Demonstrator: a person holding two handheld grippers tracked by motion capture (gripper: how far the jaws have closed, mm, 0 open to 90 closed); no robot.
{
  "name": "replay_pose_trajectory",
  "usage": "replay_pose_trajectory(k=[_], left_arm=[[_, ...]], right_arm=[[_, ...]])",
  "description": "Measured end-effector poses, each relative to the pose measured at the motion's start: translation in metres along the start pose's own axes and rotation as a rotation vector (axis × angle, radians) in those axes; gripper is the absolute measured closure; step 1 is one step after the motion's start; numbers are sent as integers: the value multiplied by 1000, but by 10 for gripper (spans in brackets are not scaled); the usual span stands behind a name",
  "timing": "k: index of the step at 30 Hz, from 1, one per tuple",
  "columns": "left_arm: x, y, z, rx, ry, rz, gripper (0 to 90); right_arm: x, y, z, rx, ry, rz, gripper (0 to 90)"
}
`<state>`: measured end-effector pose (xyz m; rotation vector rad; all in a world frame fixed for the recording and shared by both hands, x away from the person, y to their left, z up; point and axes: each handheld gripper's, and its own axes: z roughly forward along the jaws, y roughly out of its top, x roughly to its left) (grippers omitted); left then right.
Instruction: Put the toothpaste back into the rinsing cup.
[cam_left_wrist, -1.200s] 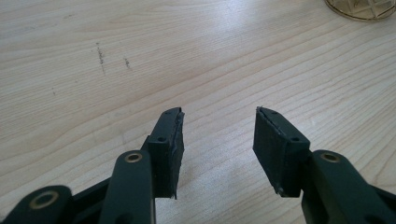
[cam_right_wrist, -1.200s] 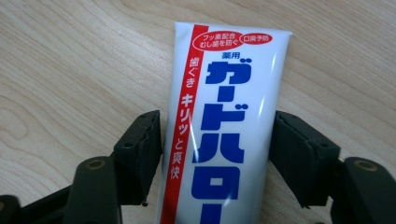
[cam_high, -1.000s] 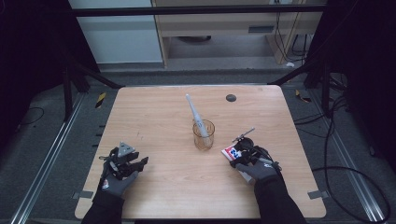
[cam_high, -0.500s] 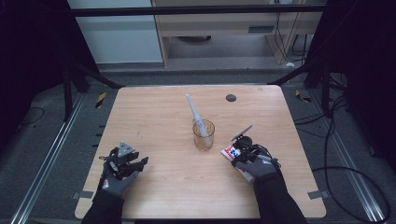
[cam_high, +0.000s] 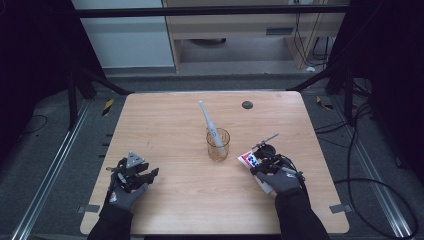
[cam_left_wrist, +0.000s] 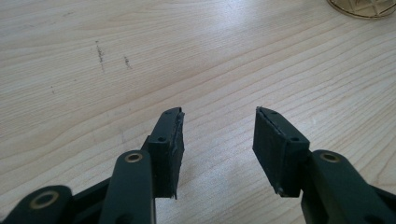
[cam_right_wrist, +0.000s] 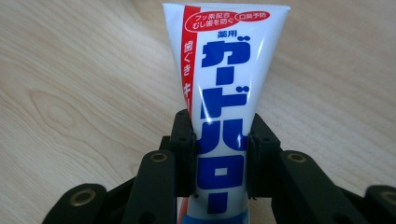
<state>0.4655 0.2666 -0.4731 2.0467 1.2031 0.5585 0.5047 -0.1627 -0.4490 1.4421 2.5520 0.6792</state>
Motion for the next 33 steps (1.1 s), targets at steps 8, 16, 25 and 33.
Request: replay_pose_trajectory(k=[8, 16, 25, 33], left_arm=[[0, 0, 0, -2, 1, 0, 522], [0, 0, -1, -2, 3, 1, 522], [1, 0, -1, -3, 4, 1, 521], [0, 0, 0, -3, 3, 1, 521]], right_arm=[[5, 4, -24, -228, -48, 30, 694], [11, 10, -39, -439, -111, 91, 694], [25, 24, -49, -655, -164, 135, 692], [34, 34, -50, -787, -220, 151, 692]])
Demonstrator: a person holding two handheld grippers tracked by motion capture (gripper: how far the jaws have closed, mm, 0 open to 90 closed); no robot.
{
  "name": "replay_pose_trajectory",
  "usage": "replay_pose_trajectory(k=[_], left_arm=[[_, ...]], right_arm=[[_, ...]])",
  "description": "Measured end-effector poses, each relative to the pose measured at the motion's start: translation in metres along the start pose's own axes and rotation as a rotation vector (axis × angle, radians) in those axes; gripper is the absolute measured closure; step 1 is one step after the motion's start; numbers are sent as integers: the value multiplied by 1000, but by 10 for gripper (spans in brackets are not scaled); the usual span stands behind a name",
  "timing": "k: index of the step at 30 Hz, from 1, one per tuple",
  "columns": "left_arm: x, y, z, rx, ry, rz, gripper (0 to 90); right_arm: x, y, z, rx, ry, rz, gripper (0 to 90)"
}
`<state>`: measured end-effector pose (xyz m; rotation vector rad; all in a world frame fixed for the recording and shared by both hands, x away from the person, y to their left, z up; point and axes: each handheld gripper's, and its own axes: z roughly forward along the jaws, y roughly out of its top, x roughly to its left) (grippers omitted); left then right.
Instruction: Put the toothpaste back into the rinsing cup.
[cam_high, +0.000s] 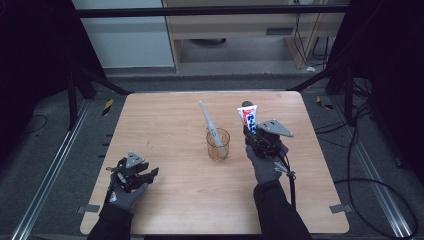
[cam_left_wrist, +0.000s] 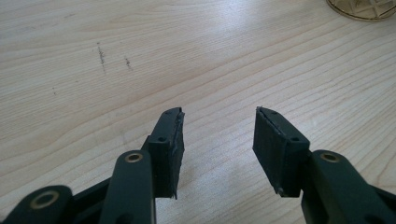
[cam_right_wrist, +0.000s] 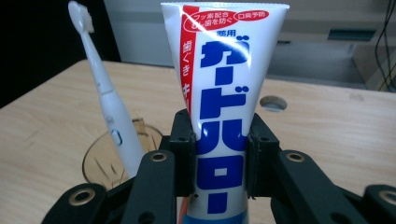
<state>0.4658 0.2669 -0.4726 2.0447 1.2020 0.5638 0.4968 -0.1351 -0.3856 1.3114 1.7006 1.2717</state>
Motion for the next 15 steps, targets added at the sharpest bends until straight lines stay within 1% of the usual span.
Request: replay_pose_trajectory(k=[2, 3, 4, 5, 11, 12, 14, 15], left_arm=[[0, 0, 0, 0, 0, 0, 521], [0, 0, 0, 0, 0, 0, 522], [0, 0, 0, 0, -1, 0, 522], [0, 0, 0, 0, -2, 0, 522], [0, 0, 0, -3, -3, 0, 522], [0, 0, 0, -3, -3, -1, 521], [0, 0, 0, -3, -4, -1, 521], [0, 0, 0, -3, -4, -1, 522]], right_arm=[[2, 2, 1, -29, -12, 2, 691], [2, 2, 1, -29, -12, 2, 691], [4, 3, 2, -53, -21, 8, 691], [5, 4, 3, -65, -28, 6, 691], [17, 7, 12, -115, -70, -5, 691], [19, 7, 13, -126, -74, -5, 691], [21, 7, 15, -131, -75, -2, 691], [24, 7, 18, -142, -83, 4, 691]])
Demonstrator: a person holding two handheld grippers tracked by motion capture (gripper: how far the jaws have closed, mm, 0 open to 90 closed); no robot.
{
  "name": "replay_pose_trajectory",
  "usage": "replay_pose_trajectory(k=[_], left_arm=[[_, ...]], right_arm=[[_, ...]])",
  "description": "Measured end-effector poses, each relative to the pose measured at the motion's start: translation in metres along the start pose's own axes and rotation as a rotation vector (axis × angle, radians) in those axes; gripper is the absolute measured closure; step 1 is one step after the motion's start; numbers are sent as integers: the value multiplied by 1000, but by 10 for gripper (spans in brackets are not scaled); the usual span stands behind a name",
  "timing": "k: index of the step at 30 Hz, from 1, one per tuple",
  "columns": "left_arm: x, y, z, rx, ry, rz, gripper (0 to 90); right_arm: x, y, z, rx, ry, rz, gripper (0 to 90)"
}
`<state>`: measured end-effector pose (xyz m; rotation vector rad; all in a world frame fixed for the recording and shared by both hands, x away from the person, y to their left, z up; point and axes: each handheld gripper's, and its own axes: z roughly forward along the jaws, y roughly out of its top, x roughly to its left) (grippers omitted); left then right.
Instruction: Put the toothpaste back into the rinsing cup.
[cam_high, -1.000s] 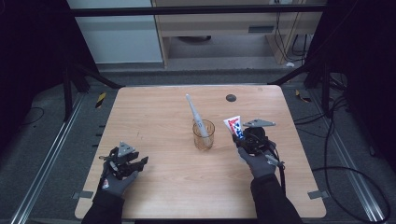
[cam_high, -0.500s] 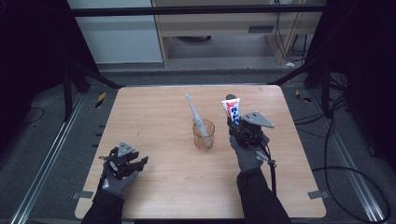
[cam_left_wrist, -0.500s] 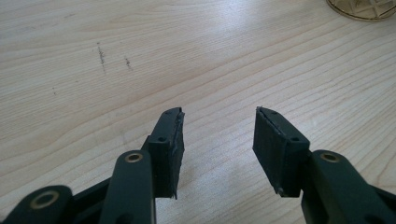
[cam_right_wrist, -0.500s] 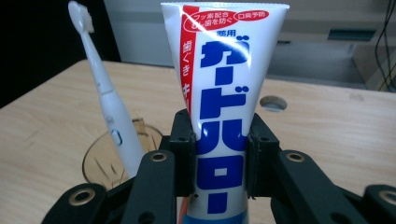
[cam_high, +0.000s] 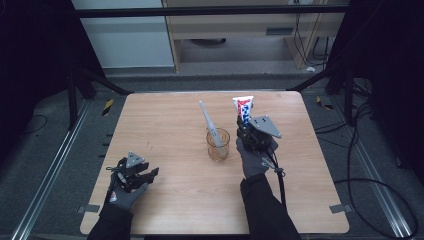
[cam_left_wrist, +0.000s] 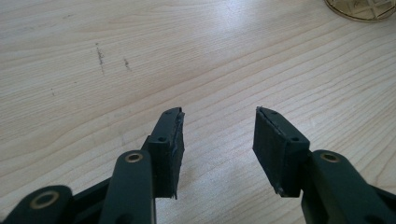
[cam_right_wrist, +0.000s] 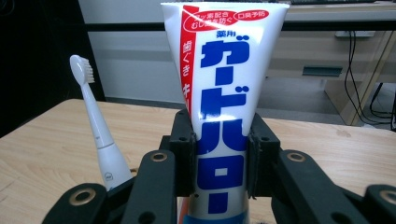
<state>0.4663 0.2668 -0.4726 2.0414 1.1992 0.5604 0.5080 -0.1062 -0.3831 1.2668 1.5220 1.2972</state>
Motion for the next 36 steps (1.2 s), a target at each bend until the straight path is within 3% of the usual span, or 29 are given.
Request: replay_pose_trajectory(k=[5, 12, 36], left_arm=[[0, 0, 0, 1, -1, 0, 522], [1, 0, 0, 0, -2, -1, 522], [1, 0, 0, -2, 0, -2, 521]], right_arm=[[9, 0, 5, -33, -32, 1, 690], [17, 0, 10, -56, -38, 7, 690], [44, -10, 33, -85, 18, 34, 688]])
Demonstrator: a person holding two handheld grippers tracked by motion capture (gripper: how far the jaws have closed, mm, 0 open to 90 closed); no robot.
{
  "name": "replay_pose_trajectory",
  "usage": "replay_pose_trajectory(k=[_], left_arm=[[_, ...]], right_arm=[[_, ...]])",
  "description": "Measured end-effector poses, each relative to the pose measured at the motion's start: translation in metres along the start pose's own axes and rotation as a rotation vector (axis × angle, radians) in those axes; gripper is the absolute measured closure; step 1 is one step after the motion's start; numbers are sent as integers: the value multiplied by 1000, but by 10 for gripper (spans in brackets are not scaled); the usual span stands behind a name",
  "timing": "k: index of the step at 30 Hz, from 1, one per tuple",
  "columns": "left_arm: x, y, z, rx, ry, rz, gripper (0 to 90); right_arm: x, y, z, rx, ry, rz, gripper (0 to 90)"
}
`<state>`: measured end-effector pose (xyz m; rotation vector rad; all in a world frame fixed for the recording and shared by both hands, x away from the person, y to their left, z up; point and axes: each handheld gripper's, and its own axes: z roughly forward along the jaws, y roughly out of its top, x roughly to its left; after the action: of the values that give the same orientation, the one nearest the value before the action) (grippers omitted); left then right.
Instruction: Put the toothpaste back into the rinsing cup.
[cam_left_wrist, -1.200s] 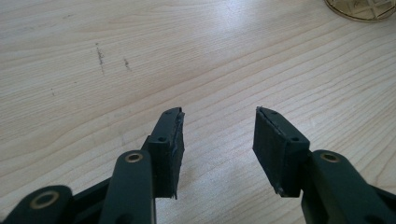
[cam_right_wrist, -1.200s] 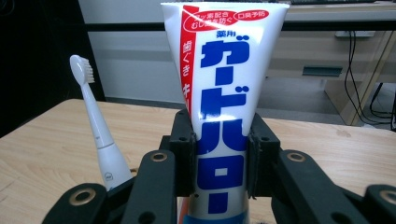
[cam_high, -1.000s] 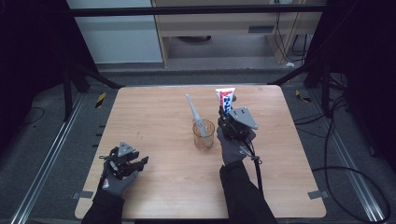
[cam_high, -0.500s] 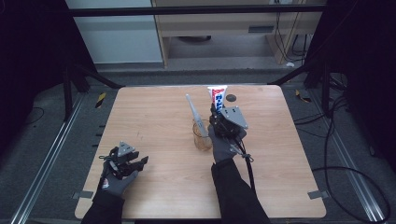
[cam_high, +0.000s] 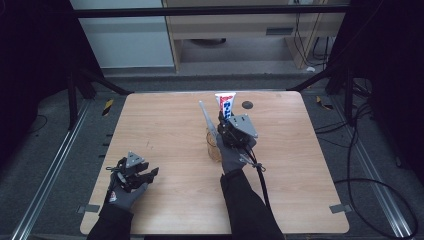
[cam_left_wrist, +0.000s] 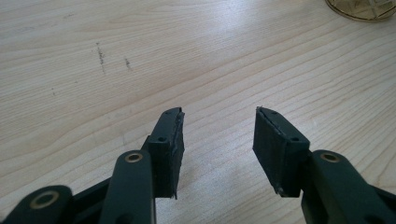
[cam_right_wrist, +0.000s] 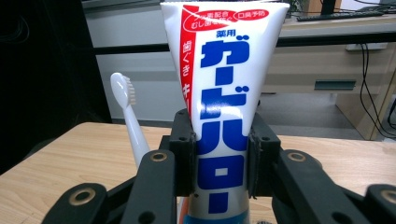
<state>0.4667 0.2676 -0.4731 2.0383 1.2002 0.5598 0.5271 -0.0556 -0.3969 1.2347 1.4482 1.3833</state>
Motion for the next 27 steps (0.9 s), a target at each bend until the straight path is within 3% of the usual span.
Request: replay_pose_trajectory(k=[27], left_arm=[[0, 0, 0, 7, 0, 3, 522]], right_arm=[[4, -25, 8, 22, 53, 6, 688]])
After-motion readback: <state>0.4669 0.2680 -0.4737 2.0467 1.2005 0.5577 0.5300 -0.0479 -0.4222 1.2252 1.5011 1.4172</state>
